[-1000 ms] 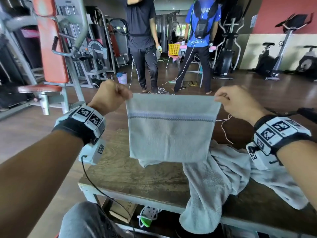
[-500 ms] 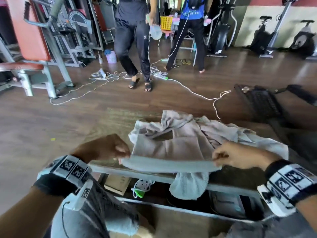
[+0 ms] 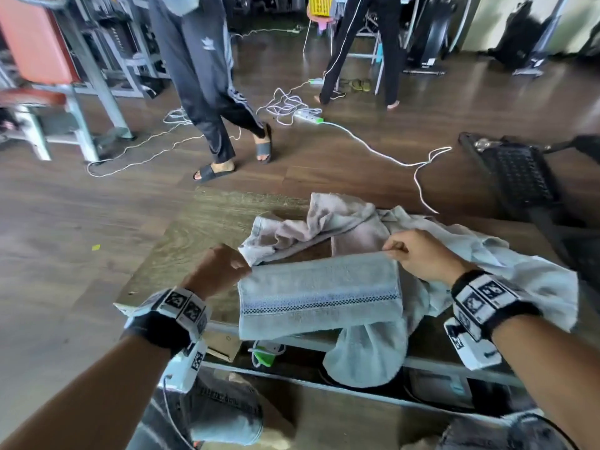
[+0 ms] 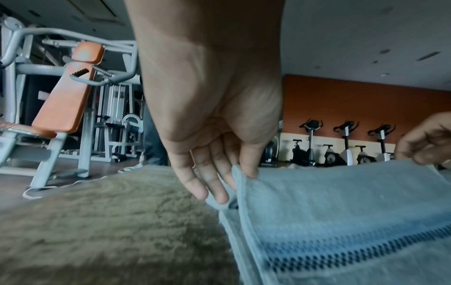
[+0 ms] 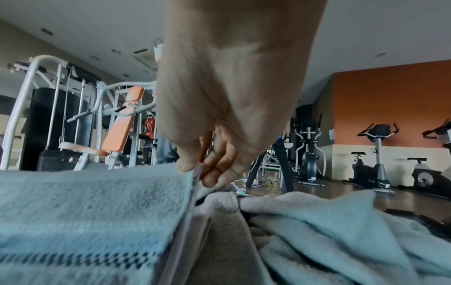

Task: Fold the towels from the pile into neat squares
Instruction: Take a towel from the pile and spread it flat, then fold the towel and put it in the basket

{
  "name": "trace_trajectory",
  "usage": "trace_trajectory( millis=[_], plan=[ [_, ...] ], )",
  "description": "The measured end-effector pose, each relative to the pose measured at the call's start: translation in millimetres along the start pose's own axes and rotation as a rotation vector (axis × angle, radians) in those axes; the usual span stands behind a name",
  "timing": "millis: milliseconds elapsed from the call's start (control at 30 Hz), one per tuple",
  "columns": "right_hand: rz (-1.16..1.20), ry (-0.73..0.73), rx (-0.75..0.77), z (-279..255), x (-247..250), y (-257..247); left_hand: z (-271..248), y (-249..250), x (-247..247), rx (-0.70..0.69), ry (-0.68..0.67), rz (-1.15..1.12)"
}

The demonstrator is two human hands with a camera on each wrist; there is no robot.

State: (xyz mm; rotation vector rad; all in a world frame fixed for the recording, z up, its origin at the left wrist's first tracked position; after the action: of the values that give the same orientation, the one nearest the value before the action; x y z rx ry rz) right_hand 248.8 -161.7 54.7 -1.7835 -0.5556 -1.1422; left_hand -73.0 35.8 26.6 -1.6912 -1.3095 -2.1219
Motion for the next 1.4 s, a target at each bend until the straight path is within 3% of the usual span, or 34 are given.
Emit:
trace_trajectory(
  millis=[200,433,567,667,767,967,1033,1133,1267,1333,1400],
  plan=[
    [-0.028,0.085,-0.060,51.0,-33.8,1.6,21.3,-25.3,-23.4,0.103,0.144,0.030],
    [-0.064,0.029,-0.116,61.4,-62.6,12.1,23.4,-26.1,-39.9,0.035,0.025,0.032],
    [-0.081,-0.051,-0.120,56.4,-56.4,11.8,23.5,-24.4,-41.3,0.069,-0.061,0.069],
    [-0.073,-0.049,-0.127,47.2,-38.5,4.7,21.7,-10.6,-29.5,0.052,-0.046,0.104],
    [-0.075,0.031,-0.069,31.0,-2.8,-10.4,17.9,17.1,1.9,-0.027,0.030,0.086],
    [0.033,0.420,0.060,-15.2,81.2,-25.6,-1.1,74.2,83.2,-0.258,0.392,0.041],
    [0.089,0.491,0.096,-37.1,87.5,-19.9,-13.8,81.4,88.4,-0.312,0.434,-0.020],
    [0.092,0.396,0.055,-66.8,63.4,-1.1,-27.1,71.9,62.2,-0.294,0.306,-0.042],
    [-0.001,-0.084,-0.164,-92.8,-10.4,44.1,-44.8,30.6,-15.7,0.008,-0.229,0.039],
    [-0.005,-0.073,-0.244,-100.1,-34.2,61.0,-55.2,18.4,-43.3,0.113,-0.270,-0.007],
    [0.016,0.008,-0.322,-104.1,-46.7,67.0,-60.3,15.4,-59.6,0.155,-0.179,-0.039]
  ],
)
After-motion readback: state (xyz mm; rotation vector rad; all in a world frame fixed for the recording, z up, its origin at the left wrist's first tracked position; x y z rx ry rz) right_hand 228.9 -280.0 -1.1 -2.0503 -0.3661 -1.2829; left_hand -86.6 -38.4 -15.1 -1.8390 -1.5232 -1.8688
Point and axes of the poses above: each hand's wrist, its own z-axis towards the middle knuckle, its own x-axis out of the back of the hand, y = z × x, the point moved 5 cm from there along z, towards the middle knuckle, and after that the axes turned 10 degrees about -x, right-handed, at the moved point
